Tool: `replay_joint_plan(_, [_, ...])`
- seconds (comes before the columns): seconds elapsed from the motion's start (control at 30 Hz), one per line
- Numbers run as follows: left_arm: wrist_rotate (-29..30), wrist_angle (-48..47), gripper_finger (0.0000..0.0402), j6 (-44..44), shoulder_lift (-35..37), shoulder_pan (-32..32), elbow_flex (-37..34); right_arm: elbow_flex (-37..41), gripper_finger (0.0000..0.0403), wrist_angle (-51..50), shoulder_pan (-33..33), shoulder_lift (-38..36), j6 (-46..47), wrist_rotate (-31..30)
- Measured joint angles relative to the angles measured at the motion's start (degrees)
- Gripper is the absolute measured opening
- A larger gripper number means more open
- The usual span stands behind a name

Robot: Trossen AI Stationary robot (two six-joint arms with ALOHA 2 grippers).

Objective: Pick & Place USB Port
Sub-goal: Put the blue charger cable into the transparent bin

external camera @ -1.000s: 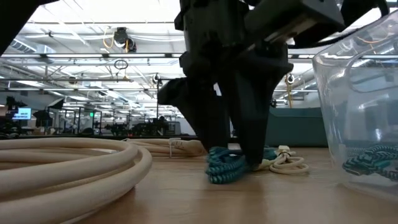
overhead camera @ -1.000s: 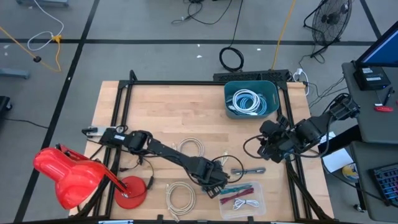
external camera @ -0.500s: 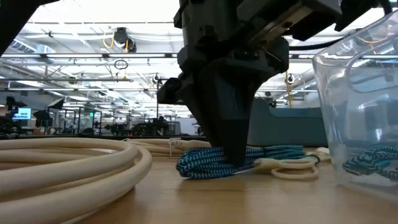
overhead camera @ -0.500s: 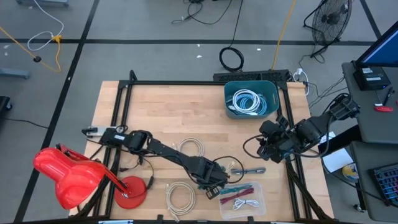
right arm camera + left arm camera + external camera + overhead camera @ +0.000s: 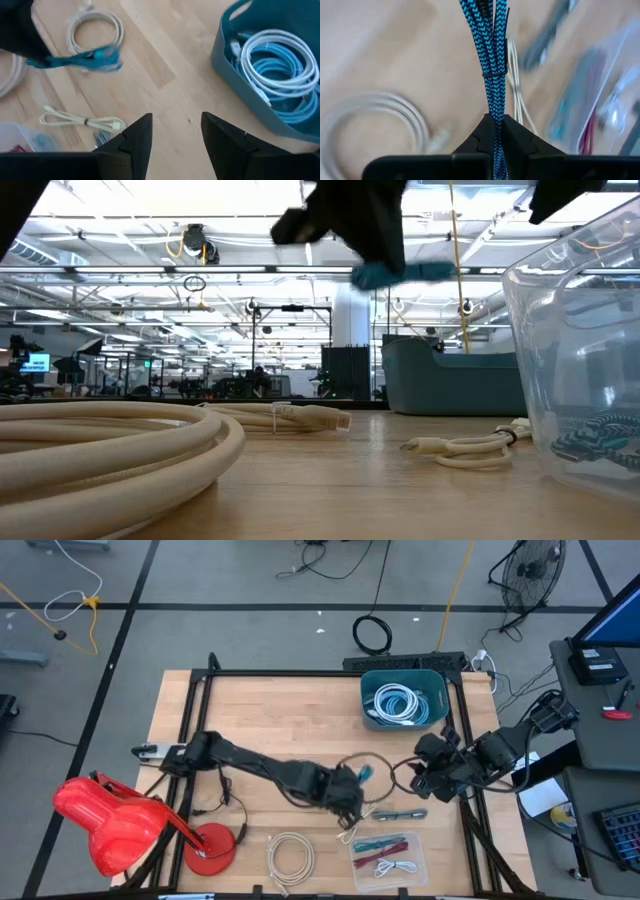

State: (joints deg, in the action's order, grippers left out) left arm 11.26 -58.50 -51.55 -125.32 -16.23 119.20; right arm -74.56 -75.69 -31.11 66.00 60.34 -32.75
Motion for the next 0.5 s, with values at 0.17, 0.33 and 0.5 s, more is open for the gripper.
replay_joint_plan(0.17, [8.25, 0.96, 0.0010, 0.02, 5.47, 1.06, 0.00, 0.00, 0.0160, 4.23, 0.00, -0.01, -1.26, -1.63])
replay_joint_plan(0.33, [16.25, 7.93, 0.0015, 2.99, 10.07, 1.16, 0.04, 0.00, 0.0160, 12.53, 0.38, -0.32, -5.14, -4.69])
replay_joint_plan(0.5, [18.42, 18.62, 0.0009, 9.46, 12.62, 0.84, 0.08, 0.00, 0.0160, 24.81, 1.60, -1.93, -11.84, -6.47])
